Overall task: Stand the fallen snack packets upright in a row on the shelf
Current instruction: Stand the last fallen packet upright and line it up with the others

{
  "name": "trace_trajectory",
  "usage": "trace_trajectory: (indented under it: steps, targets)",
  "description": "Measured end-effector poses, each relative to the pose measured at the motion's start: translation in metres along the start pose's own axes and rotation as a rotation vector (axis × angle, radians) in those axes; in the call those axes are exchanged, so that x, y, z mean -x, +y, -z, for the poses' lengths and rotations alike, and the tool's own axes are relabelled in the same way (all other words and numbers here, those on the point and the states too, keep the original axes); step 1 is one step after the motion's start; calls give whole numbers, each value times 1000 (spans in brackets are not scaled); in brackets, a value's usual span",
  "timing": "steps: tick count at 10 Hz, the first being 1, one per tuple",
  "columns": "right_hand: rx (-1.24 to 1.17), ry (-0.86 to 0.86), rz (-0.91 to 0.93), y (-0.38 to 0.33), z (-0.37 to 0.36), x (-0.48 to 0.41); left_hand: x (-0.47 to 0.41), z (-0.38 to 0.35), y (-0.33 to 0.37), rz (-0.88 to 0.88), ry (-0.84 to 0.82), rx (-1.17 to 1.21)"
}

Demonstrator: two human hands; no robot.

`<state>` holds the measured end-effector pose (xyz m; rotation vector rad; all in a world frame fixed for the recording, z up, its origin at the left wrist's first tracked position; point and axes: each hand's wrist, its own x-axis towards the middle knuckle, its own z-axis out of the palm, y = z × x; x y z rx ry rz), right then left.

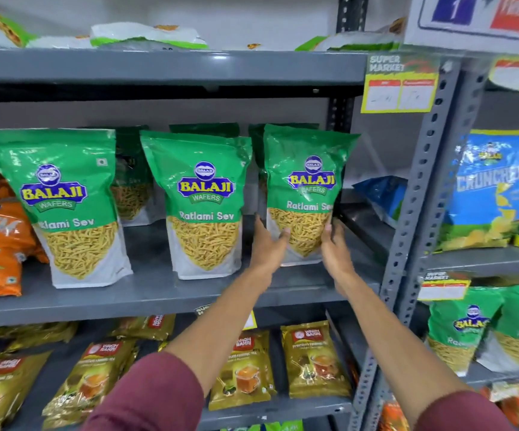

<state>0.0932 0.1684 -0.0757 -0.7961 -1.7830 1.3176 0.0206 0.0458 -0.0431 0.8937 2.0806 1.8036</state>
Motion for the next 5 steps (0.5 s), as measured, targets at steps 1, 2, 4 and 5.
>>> trace_trajectory:
  steps: [1,2,4,5]
  targets:
    - [30,-78,2,-1,5,1,-3,-7,2,54,-42,36]
    - [37,-91,50,2,12,3,4,-10,3,51,-42,41]
    - [71,-57,78,6,19,14,19,-7,-1,-7,-75,-24]
    - [117,67,201,7,19,23,26,-5,-3,-29,-70,-50]
